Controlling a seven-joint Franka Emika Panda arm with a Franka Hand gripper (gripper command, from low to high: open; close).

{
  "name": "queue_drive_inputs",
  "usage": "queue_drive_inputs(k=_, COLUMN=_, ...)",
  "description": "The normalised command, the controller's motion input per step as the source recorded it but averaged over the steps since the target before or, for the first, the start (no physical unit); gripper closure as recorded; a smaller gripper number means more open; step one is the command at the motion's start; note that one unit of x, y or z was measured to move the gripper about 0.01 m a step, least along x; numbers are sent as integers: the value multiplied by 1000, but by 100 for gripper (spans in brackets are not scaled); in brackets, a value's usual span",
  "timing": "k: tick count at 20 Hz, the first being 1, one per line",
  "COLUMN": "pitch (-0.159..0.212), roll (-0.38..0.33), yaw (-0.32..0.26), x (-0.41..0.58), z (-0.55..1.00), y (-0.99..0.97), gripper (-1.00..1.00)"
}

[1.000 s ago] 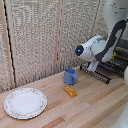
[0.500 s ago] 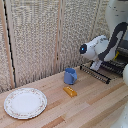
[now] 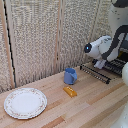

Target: Please reach out your grabber to the yellow dish. Tenderly grip the yellow dish using your grabber. Set the yellow dish on the baking sheet. Posit your grabber on the rim of the baking sheet carrying the yellow dish. Mindfully slide the baking sheet with the yellow dish into the oven. Let go of your grabber's hold on the baking sheet's edge when it is entirely in the oven.

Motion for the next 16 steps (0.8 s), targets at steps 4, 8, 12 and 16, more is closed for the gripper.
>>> queue_drive_inputs(k=4, pitch=0, roll=-10, yaw=10, x=0, z=81, y=76, gripper=-100)
queue_drive_inputs(k=8, pitch=25, roll=-8, yaw=0, x=0, z=296, y=309, gripper=-100)
queue_drive_inputs(k=12, pitch=66, roll=28, yaw=-49, x=45, z=507, y=396, gripper=-100)
queue_drive_inputs(k=16, pitch=70, roll=73, yaw=-123, x=34, z=674, y=248, gripper=-100)
